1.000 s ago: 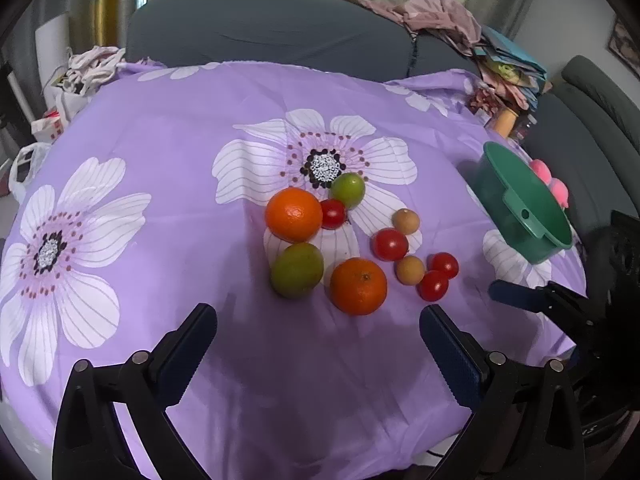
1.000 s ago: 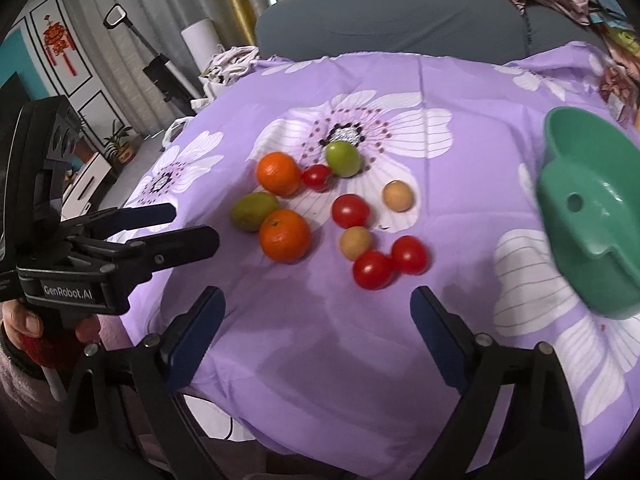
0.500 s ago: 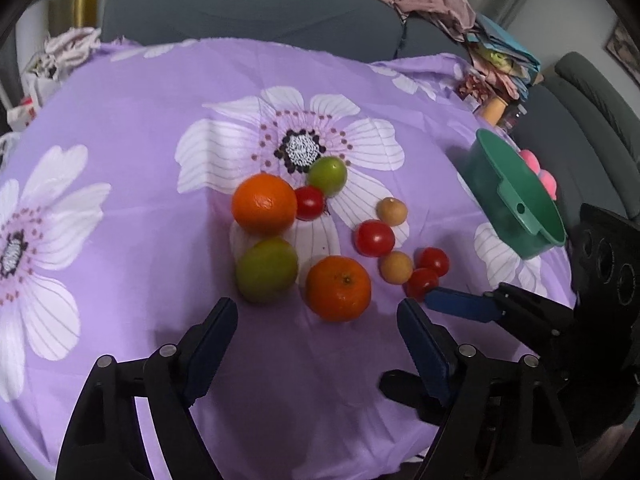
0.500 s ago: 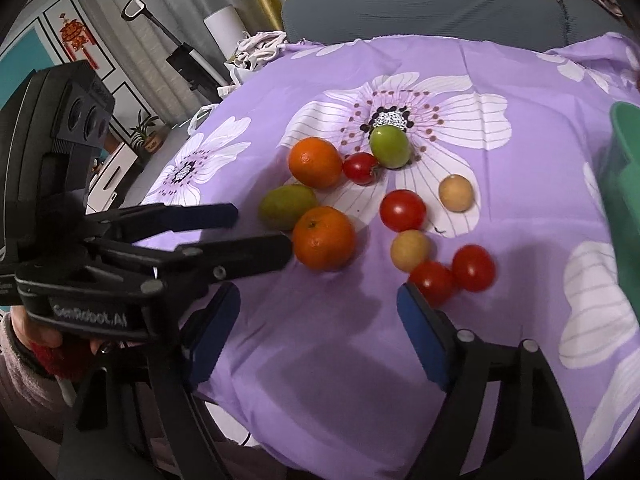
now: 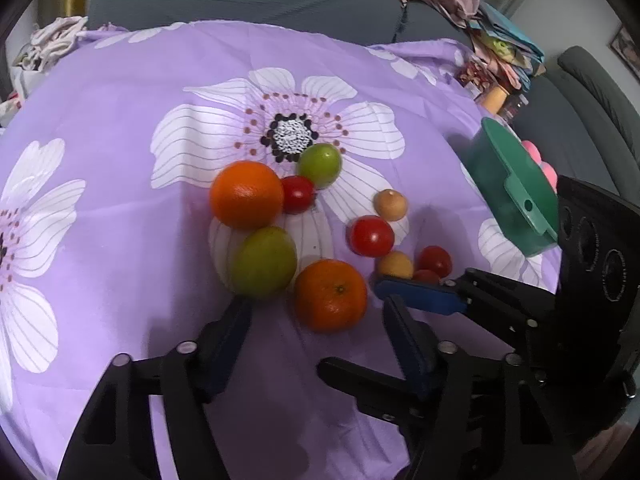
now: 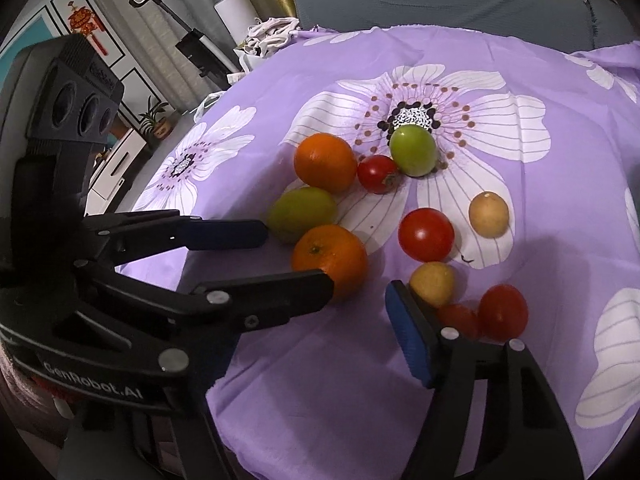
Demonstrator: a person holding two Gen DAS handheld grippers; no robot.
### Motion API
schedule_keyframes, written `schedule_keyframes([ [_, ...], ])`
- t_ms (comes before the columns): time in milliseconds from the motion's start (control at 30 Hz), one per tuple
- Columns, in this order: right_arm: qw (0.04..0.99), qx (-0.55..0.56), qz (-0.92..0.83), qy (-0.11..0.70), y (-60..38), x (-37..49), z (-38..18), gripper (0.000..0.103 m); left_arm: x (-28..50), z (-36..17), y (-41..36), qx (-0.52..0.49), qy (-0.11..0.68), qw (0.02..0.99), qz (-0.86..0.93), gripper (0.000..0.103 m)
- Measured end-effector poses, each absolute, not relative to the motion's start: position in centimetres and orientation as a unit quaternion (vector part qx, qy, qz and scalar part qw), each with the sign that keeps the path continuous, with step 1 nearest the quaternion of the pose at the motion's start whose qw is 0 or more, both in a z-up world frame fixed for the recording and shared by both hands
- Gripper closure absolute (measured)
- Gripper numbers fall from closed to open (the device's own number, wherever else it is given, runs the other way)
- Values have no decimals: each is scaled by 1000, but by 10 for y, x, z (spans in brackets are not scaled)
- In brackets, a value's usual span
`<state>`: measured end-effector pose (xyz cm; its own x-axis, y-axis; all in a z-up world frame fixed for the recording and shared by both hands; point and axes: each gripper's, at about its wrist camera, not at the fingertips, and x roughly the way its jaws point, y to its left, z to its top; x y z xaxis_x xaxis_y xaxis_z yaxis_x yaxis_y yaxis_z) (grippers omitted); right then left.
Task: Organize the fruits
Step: 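Close the left gripper around the orange at the cluster's edge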
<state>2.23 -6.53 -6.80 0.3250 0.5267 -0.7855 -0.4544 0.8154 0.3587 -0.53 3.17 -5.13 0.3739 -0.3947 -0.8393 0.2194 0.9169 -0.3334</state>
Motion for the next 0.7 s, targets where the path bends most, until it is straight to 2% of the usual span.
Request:
schedule_keyframes([
  [133,809,34,308,499,-62,27,-69,37,0,-54,29,-85,533,821,-185,38],
  [200,808,28,311,500,-60,28,-70,40,2,-57,28,-90,538,817,-186,50],
  [233,806,27,312,502,-59,29,-71,42,3,-59,28,-94,542,814,-189,51],
  [700,807,3,313,501,-50,38,-75,56,12,-62,27,-95,545,811,-188,56],
])
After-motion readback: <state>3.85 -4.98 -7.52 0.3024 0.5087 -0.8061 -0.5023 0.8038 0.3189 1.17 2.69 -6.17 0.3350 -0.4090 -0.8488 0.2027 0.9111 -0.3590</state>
